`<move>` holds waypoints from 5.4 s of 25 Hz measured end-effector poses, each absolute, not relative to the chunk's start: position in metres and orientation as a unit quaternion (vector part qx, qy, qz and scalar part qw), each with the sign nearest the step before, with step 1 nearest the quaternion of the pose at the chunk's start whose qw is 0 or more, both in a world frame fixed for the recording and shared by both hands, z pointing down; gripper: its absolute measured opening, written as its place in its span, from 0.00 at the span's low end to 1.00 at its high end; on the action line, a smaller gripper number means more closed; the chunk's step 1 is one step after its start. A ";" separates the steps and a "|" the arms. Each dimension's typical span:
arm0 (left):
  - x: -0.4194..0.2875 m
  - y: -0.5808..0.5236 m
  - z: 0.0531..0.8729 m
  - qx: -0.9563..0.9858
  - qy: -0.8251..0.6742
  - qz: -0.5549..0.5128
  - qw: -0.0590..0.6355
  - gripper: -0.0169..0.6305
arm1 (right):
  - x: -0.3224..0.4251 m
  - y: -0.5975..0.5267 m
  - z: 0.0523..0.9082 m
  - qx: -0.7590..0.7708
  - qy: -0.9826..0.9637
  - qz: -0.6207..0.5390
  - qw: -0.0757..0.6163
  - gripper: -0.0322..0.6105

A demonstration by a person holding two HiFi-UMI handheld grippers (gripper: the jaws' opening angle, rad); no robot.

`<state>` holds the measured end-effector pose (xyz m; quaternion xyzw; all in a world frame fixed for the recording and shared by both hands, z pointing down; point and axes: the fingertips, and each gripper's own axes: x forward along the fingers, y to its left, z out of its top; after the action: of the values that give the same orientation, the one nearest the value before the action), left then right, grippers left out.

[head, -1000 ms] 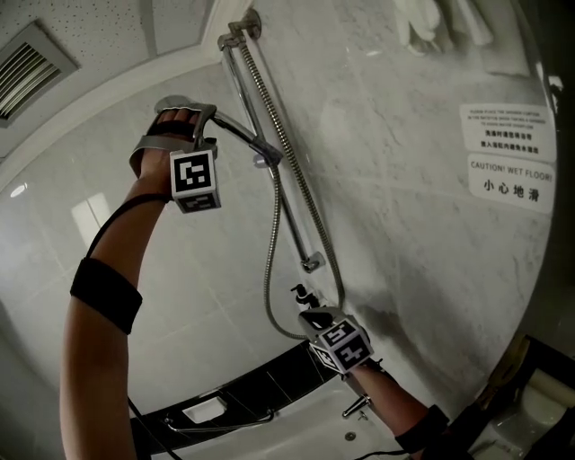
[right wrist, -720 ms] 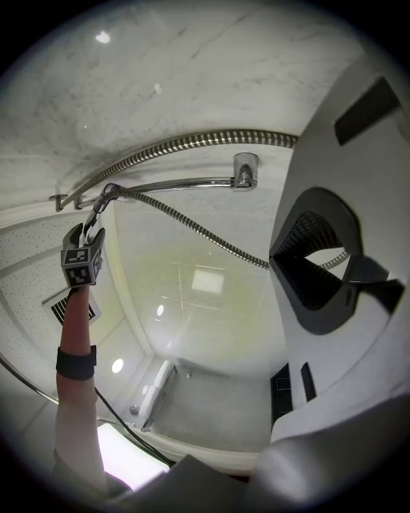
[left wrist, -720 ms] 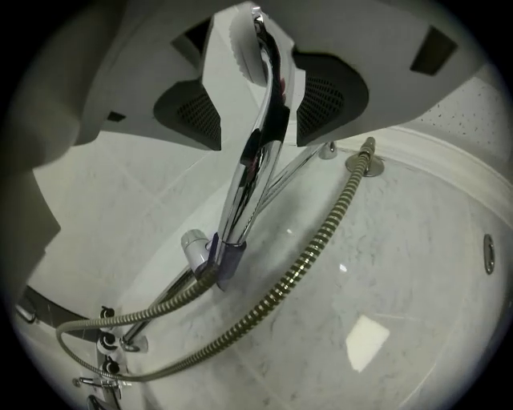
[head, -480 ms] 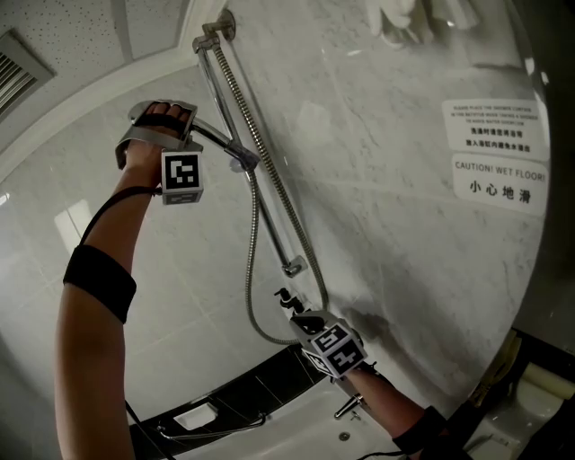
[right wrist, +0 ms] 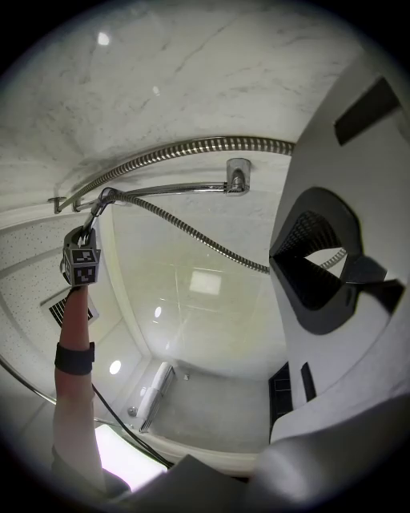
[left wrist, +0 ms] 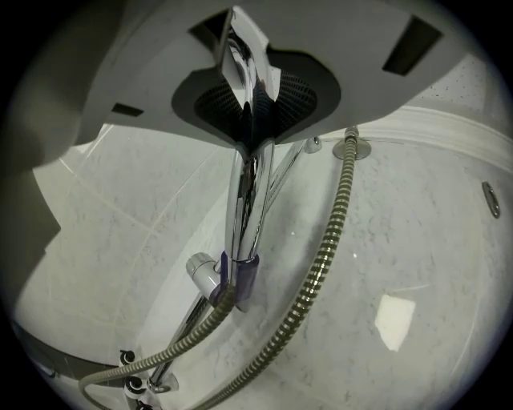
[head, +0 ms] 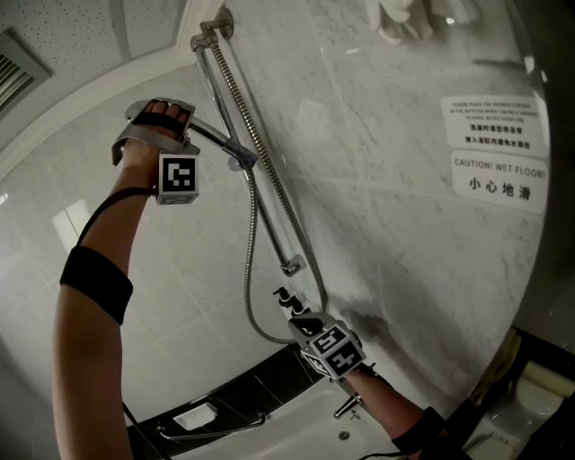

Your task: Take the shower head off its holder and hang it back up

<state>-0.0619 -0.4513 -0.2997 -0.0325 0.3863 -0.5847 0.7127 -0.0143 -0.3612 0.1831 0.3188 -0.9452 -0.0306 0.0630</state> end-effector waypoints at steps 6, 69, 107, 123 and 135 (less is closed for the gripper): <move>-0.084 -0.437 -0.316 -0.057 0.415 -0.580 0.698 0.17 | -0.008 -0.363 0.189 0.322 -0.944 -0.025 0.065 0.08; -0.429 -0.089 0.413 -0.581 0.744 -0.290 -0.159 0.17 | -0.043 -0.230 0.384 0.343 -0.926 0.085 0.135 0.08; -0.260 -0.143 0.994 -0.593 0.638 -0.308 -0.382 0.17 | -0.043 -0.231 0.968 0.300 -0.826 0.282 0.385 0.08; -0.064 -0.238 1.143 -0.668 0.544 -0.283 -0.420 0.16 | 0.050 -0.263 1.047 0.362 -0.791 0.312 0.383 0.08; -0.005 -0.270 1.172 -0.698 0.512 -0.288 -0.410 0.17 | 0.086 -0.272 1.063 0.378 -0.786 0.311 0.379 0.08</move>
<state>-0.0054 -0.2697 1.1723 -0.6983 0.5118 -0.2876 -0.4095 0.0864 -0.2724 1.0629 0.3775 -0.7856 0.3113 0.3788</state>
